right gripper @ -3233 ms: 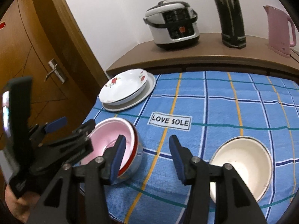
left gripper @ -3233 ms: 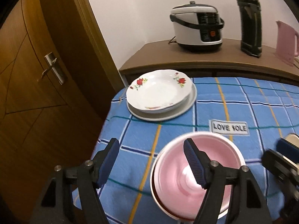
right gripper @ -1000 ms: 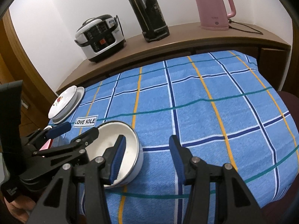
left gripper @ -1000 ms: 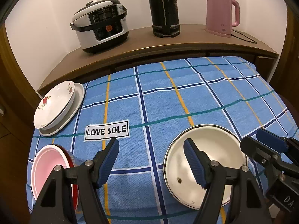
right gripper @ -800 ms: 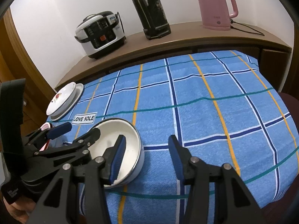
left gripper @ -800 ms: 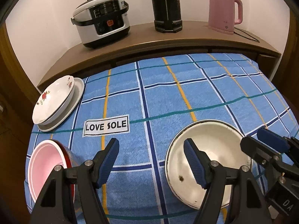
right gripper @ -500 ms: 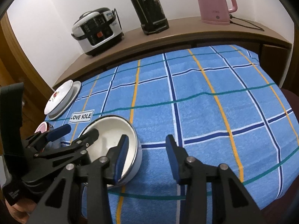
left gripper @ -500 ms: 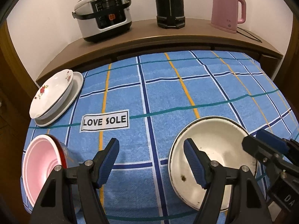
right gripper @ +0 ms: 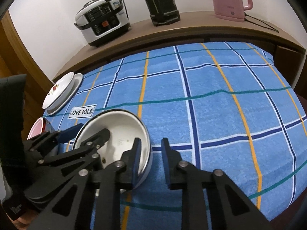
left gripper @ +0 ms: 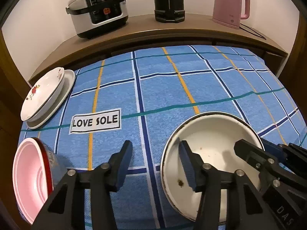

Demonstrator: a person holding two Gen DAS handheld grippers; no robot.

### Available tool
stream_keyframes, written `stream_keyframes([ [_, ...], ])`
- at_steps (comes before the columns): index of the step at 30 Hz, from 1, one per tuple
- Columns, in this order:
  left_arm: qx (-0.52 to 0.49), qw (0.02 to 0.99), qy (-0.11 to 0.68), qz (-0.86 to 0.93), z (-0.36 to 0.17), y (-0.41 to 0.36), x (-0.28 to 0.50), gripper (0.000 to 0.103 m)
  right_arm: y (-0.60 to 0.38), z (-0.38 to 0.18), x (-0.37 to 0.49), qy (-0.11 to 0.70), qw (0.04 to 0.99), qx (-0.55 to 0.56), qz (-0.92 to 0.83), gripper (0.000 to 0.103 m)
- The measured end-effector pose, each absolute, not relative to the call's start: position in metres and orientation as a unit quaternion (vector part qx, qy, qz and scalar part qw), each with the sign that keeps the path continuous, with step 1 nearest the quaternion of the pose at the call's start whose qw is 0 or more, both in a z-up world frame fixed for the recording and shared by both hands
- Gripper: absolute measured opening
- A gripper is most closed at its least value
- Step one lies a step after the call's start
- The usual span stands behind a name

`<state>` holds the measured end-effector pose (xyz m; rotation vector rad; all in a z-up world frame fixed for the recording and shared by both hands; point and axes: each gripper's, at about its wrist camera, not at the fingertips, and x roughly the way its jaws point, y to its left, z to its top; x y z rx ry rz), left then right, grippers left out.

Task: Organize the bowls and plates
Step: 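Grasp the rim of the cream enamel bowl with the right tool, then lift the cream bowl and carry it toward the pink bowl stack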

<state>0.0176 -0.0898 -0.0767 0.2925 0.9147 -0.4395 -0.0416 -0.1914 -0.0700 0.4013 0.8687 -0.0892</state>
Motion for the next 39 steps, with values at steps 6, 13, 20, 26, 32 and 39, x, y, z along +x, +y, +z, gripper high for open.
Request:
stream_keyframes([
  [6,0.134,0.859,0.438,-0.229,-0.078,-0.096,0.014,0.025,-0.187,-0.069,-0.038,0.42,0.888,0.184,-0.04,0.012],
  [13,0.118,0.859,0.44,-0.233,-0.076,-0.095,0.014,0.02,-0.19,-0.069,-0.038,0.424,0.885,0.19,-0.04,0.011],
  [20,0.092,0.864,0.433,-0.24,-0.064,-0.085,0.012,0.016,-0.189,-0.063,-0.042,0.417,0.885,0.203,-0.032,0.008],
  [26,0.081,0.873,0.417,-0.239,-0.049,-0.075,0.01,0.016,-0.182,-0.047,-0.043,0.403,0.895,0.19,-0.027,0.008],
  [32,0.08,0.885,0.399,-0.229,-0.037,-0.066,0.005,0.016,-0.174,-0.037,-0.042,0.395,0.9,0.183,-0.02,0.008],
  [39,0.073,0.886,0.398,-0.227,-0.035,-0.058,-0.001,0.016,-0.167,-0.032,-0.047,0.395,0.902,0.174,-0.017,0.008],
])
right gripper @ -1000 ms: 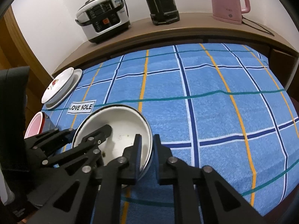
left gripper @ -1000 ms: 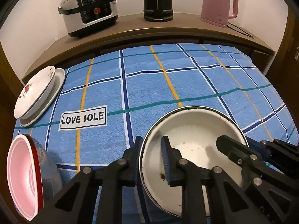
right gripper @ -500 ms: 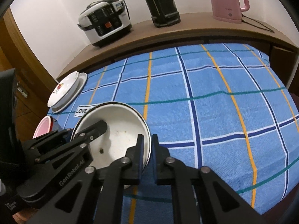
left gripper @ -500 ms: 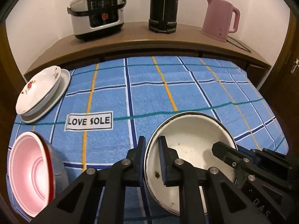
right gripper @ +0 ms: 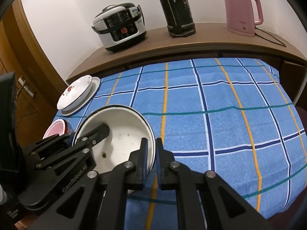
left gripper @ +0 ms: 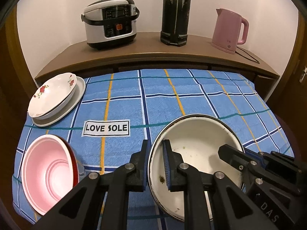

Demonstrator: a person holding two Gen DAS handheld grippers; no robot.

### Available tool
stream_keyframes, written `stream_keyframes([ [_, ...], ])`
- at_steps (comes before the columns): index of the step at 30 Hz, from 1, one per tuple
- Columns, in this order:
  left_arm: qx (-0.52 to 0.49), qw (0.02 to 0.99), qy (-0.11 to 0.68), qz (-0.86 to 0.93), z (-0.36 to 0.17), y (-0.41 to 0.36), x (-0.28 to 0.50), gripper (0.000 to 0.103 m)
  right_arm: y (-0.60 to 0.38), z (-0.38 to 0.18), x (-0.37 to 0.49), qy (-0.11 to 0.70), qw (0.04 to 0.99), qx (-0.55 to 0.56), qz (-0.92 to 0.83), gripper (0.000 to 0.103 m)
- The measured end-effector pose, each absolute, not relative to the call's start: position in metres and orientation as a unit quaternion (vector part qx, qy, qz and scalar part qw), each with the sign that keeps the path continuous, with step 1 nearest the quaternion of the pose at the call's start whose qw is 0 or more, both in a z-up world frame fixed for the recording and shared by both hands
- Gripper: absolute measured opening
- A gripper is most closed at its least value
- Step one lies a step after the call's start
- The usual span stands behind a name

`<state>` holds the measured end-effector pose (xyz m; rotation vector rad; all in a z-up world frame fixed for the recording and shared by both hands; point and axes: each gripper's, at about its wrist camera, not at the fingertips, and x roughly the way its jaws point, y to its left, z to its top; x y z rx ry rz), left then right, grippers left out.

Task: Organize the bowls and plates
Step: 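Lift the cream bowl and carry it toward the pink bowl stack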

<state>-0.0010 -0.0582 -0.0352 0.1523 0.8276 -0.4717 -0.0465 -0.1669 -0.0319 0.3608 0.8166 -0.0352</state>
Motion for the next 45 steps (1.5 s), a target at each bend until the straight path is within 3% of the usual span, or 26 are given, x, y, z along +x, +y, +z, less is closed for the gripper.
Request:
stream_keyframes([
  [45,-0.012,0.934,0.344,-0.091,0.012,0.088,-0.013,0.017,-0.031,0.023,-0.016,0.365,0.919,0.08,0.126,0.008],
])
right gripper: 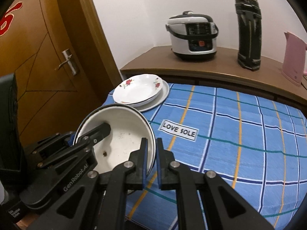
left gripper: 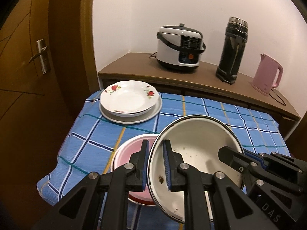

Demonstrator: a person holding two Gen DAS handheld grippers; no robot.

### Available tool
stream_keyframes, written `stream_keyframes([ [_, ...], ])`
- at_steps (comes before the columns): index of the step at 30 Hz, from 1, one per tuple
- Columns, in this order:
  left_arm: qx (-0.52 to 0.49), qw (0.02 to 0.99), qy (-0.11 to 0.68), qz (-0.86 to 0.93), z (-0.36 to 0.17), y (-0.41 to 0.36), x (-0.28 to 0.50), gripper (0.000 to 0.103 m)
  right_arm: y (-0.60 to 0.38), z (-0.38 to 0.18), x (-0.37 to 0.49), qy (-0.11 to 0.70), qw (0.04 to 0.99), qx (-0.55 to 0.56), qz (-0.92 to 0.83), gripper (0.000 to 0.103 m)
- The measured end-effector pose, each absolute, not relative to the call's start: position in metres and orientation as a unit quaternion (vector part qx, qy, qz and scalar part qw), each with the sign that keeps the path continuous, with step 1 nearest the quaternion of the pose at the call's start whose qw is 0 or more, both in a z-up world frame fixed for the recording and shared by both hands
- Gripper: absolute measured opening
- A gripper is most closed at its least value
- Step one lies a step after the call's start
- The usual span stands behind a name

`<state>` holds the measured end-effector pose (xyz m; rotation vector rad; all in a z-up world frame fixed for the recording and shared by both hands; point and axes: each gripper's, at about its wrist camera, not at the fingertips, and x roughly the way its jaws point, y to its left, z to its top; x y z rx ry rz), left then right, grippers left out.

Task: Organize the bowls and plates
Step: 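Lift the cream bowl and carry it toward the pink bowl stack, then lower the cream enamel bowl into the pink bowl and open the right tool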

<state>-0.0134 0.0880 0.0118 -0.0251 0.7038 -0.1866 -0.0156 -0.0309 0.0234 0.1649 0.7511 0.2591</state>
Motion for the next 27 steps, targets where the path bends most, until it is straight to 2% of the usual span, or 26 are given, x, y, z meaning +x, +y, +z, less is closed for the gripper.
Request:
stream_keyframes([
  [27,-0.046,0.918,0.39,-0.06,-0.017,0.121,0.017,0.018,0.004,-0.001,0.02,0.41,0.899,0.052,0.145,0.008],
])
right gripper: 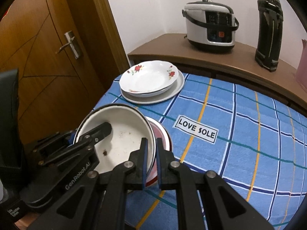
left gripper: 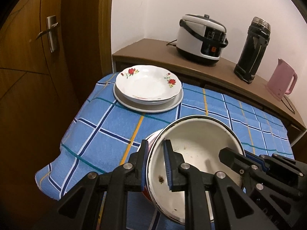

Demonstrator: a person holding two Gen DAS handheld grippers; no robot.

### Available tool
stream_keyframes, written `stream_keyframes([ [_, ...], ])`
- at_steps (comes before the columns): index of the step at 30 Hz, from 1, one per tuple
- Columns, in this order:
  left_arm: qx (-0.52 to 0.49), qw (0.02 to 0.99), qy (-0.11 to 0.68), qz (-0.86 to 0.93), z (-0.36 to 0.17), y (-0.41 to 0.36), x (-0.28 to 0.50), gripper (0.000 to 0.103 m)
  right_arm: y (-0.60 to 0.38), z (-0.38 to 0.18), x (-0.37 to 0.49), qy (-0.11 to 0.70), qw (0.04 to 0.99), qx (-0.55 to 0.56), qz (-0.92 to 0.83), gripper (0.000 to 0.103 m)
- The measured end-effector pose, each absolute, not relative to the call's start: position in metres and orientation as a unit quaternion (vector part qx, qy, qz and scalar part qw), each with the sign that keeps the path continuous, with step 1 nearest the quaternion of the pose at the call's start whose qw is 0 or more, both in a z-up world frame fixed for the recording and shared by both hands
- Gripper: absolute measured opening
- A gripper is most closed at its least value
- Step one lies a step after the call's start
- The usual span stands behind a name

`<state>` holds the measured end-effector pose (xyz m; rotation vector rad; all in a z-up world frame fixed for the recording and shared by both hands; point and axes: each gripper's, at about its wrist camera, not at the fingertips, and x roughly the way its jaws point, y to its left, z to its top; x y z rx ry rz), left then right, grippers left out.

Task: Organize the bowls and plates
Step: 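Lower the cream enamel bowl into the pink bowl and open the right tool, then position both tools open around the rim of the nested bowl stack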

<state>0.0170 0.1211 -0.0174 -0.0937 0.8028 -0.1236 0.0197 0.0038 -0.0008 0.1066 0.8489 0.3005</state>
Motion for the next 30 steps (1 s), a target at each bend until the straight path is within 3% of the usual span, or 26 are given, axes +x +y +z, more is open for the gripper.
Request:
stream_keyframes([
  [13,-0.032,0.911,0.408,-0.045,-0.032,0.119,0.029,0.018,0.007,-0.014,0.031,0.428,0.889,0.056,0.151,0.015],
  [20,-0.026,0.912,0.408,-0.041,-0.032,0.121,0.032,0.018,0.003,-0.011,0.028,0.406,0.902,0.052,0.135,0.037],
  [21,-0.025,0.912,0.407,-0.041,-0.031,0.121,0.032,0.02,0.0,-0.01,0.028,0.404,0.903,0.059,0.134,0.042],
  [23,-0.023,0.913,0.404,-0.039,-0.03,0.122,0.031,0.037,-0.008,-0.008,0.027,0.398,0.904,0.078,0.133,0.047],
  [25,-0.018,0.919,0.393,-0.027,-0.028,0.122,0.03,0.066,-0.016,-0.007,0.027,0.39,0.907,0.097,0.128,0.049],
  [30,0.018,0.93,0.367,-0.008,-0.022,0.115,0.026,0.071,-0.029,-0.005,0.021,0.368,0.913,0.131,0.121,0.065],
])
